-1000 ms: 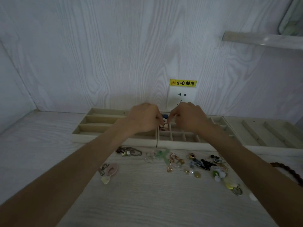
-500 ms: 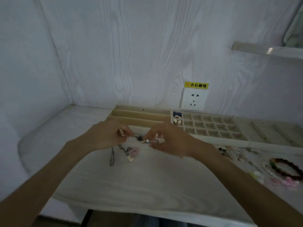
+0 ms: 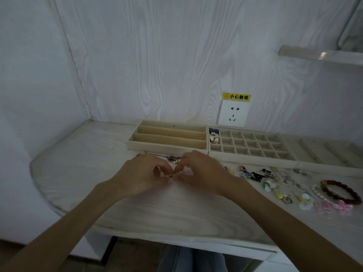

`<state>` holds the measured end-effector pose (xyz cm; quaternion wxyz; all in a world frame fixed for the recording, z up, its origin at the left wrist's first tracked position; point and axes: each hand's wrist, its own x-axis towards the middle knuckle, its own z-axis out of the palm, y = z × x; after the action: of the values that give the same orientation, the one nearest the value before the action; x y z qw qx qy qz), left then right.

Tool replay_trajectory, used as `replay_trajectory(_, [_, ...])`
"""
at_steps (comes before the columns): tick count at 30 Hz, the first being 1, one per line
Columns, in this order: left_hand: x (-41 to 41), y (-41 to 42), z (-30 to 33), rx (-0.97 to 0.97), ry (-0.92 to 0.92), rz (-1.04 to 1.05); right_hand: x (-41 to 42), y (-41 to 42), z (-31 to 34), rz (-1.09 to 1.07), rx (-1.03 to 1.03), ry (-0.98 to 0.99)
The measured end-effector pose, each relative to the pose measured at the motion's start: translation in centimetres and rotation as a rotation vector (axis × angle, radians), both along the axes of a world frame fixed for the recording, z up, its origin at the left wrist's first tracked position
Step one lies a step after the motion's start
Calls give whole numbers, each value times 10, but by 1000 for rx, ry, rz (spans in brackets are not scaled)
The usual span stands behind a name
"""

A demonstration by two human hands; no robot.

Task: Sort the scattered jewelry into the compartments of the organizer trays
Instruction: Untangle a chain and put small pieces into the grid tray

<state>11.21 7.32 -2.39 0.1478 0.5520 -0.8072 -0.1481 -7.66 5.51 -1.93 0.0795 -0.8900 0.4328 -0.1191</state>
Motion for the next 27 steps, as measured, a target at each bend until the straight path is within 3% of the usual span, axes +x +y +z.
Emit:
replay_trajectory(8, [-37, -26, 15, 12, 354, -43, -35, -7, 2, -170, 70, -202])
replay_trajectory(15, [-83, -53, 27, -139, 598, -48, -63, -22, 24, -198, 100, -661])
replay_trajectory(21, [-102, -94, 34, -151, 785, 28, -77, -57, 39, -299, 19, -807])
replay_trajectory(23, [-104, -103, 32, -126, 778, 47, -81, -68, 43, -338, 35, -854])
replay_trajectory(27, [-105, -100, 21, -10, 595, -34, -85, -73, 37, -360, 126, -853])
